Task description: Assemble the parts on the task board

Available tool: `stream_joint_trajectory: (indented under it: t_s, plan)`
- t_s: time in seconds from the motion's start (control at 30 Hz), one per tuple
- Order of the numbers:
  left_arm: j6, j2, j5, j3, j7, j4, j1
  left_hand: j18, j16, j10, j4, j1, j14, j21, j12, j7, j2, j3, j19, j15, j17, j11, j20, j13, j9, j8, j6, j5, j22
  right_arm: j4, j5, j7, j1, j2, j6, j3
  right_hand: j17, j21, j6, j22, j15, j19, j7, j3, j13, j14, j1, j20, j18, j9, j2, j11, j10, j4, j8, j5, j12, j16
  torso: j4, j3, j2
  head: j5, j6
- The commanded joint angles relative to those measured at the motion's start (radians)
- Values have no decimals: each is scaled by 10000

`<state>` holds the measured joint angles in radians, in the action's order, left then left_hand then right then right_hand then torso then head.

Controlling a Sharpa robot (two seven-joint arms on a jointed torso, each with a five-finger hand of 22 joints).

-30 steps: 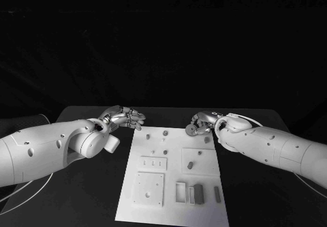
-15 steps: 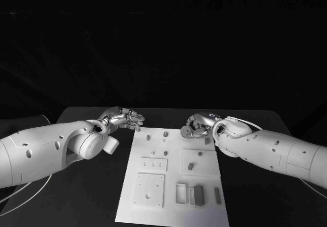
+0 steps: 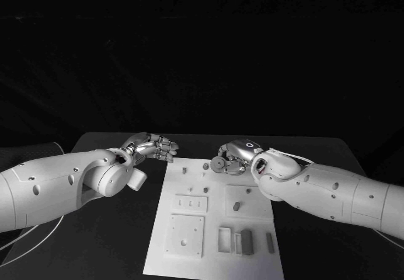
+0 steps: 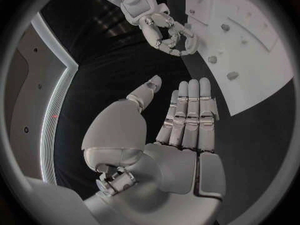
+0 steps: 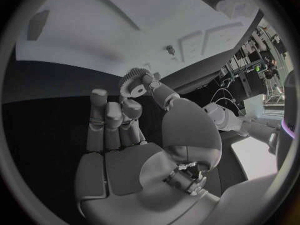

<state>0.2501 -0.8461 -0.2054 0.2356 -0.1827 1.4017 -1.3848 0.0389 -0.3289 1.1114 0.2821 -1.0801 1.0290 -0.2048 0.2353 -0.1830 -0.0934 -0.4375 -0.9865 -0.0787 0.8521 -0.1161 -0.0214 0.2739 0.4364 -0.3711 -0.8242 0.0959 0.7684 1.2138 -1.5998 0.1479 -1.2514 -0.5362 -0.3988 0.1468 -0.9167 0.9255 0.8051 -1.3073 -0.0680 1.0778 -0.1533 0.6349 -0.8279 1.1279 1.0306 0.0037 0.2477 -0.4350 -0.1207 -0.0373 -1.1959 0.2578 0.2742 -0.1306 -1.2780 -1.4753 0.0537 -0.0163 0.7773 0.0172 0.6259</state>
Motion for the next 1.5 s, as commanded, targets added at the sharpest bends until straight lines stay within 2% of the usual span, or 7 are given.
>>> stream_joint_trajectory:
  t_s: [0.03, 0.3, 0.7, 0.87, 1.0, 1.43, 1.5]
  plan:
    - [-63, 12, -48, -8, -109, 10, -7, 133, 36, -94, 31, 28, 52, 41, 66, 19, 0, 3, -95, 0, 17, -3, 4, 19, 12, 18, 60, -27, 16, 68, -792, 570, -4, 69, -309, 5, 16, 34, 589, -153, -19, 64, 51, 0, 14, 74, 29, -5, 141, -205, -120, 24, -86, -56, 32, 24, 25, -29, 9, -10, -1, 28, -17]
    - [-47, 23, -53, -8, -105, -10, -7, 131, 46, -99, 33, 21, 50, 45, 67, 24, -6, -1, -92, -1, 24, -5, 6, 25, 16, 17, 58, -27, 17, 18, -992, 801, -4, 493, -145, 79, 42, 30, 604, -149, -25, 87, 58, 44, 42, 115, 79, -23, 141, -186, -171, 31, -139, -74, 27, 4, 50, -13, 17, -14, 2, 87, -7]
    - [-51, 78, -58, -8, -107, -19, -7, 130, 56, -102, 35, 10, 50, 50, 69, 26, -8, -6, -89, -3, 32, -4, 7, 32, 19, 15, 55, -26, 19, -140, -1094, 1103, 1, 1021, 109, 335, 60, 22, 617, -146, -26, 95, 60, 56, 59, 136, 75, -27, 141, -174, -164, 33, -165, -105, 26, -1, 67, -1, 46, -33, 7, 77, -17]
    - [-15, 45, -63, -12, -116, -5, -8, 130, 61, -103, 36, 6, 50, 52, 70, 25, -11, -7, -88, -3, 36, -5, 7, 35, 21, 15, 54, -26, 20, -288, -1133, 1072, 11, 1218, 190, 465, 66, 19, 621, -145, -27, 98, 61, 57, 65, 143, 67, -27, 141, -169, -159, 34, -172, -121, 25, 1, 73, 4, 11, -18, 11, 89, -10]
    - [-19, 53, -63, -13, -120, -16, -8, 130, 65, -106, 38, 1, 51, 53, 70, 24, -14, -9, -88, -3, 40, -5, 7, 37, 22, 16, 55, -26, 21, -397, -1203, 1105, 31, 1287, 236, 559, 71, 15, 623, -145, -28, 98, 63, 67, 69, 149, 81, -30, 141, -164, -146, 36, -177, -118, 23, -9, 78, 8, 25, -16, 12, 85, -4]
    - [-22, 116, -64, -15, -111, -28, -9, 128, 78, -113, 38, -7, 49, 58, 71, 24, -16, -12, -85, -6, 49, -7, 9, 44, 26, 15, 53, -27, 23, -485, -1379, 1131, 34, 1419, 245, 619, 79, 10, 624, -145, -29, 96, 64, 70, 76, 155, 95, -33, 141, -157, -162, 37, -183, -105, 20, -17, 87, 15, 31, -22, 10, 142, 10]
    - [-28, 143, -64, -15, -114, -27, -9, 128, 79, -114, 38, -8, 49, 59, 70, 24, -17, -12, -85, -6, 50, -7, 10, 45, 27, 15, 52, -27, 23, -510, -1389, 1136, 34, 1440, 233, 624, 80, 9, 625, -145, -29, 96, 65, 72, 77, 156, 99, -34, 141, -156, -161, 38, -184, -104, 20, -19, 88, 16, 33, -9, 5, 162, 8]
